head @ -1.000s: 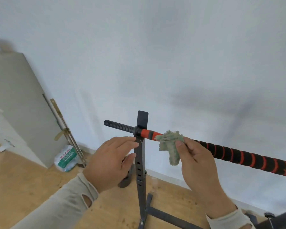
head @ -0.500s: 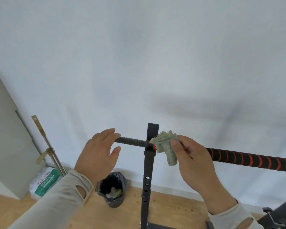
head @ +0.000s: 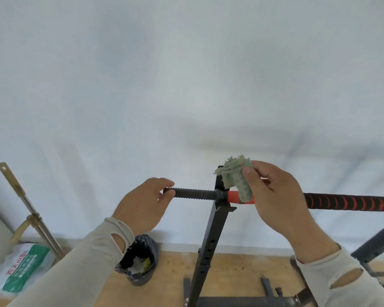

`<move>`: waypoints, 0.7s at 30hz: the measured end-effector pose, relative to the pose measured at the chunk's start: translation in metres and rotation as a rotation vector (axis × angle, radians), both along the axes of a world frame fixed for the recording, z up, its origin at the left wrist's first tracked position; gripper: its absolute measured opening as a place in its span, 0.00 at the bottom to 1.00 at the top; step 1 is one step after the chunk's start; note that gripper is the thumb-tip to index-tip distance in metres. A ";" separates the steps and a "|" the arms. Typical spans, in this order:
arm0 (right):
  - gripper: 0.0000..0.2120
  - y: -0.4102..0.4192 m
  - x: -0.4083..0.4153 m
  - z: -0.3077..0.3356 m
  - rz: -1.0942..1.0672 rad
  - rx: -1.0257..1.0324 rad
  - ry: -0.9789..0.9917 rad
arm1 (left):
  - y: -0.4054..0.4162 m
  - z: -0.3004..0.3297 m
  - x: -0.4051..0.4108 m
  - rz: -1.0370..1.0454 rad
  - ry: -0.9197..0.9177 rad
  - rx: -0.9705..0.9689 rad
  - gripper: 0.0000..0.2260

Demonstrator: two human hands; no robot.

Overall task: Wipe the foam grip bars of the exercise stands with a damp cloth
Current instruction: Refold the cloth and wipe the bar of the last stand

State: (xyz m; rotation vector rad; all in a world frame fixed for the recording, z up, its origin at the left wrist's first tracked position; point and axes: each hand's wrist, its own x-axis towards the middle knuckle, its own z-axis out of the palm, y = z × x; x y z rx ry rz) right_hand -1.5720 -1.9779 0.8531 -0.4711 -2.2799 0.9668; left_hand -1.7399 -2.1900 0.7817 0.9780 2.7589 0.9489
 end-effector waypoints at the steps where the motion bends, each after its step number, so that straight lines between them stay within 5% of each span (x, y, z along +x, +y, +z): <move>1: 0.11 -0.002 -0.003 -0.001 -0.005 0.025 -0.009 | 0.001 -0.003 -0.002 -0.003 -0.015 0.053 0.13; 8: 0.11 -0.013 -0.047 -0.014 0.025 0.640 -0.008 | 0.013 -0.022 -0.019 -0.024 -0.169 0.146 0.05; 11: 0.04 -0.018 -0.066 -0.039 0.193 0.942 -0.371 | 0.014 -0.025 -0.020 -0.020 -0.232 0.215 0.05; 15: 0.04 -0.013 -0.071 -0.048 0.277 0.990 -0.520 | 0.014 -0.028 -0.023 -0.019 -0.279 0.246 0.04; 18: 0.09 -0.002 -0.070 -0.032 0.358 0.833 -0.613 | 0.013 -0.030 -0.024 -0.004 -0.333 0.311 0.05; 21: 0.11 -0.003 -0.078 -0.033 0.371 1.033 -0.619 | 0.012 -0.033 -0.022 0.016 -0.411 0.412 0.04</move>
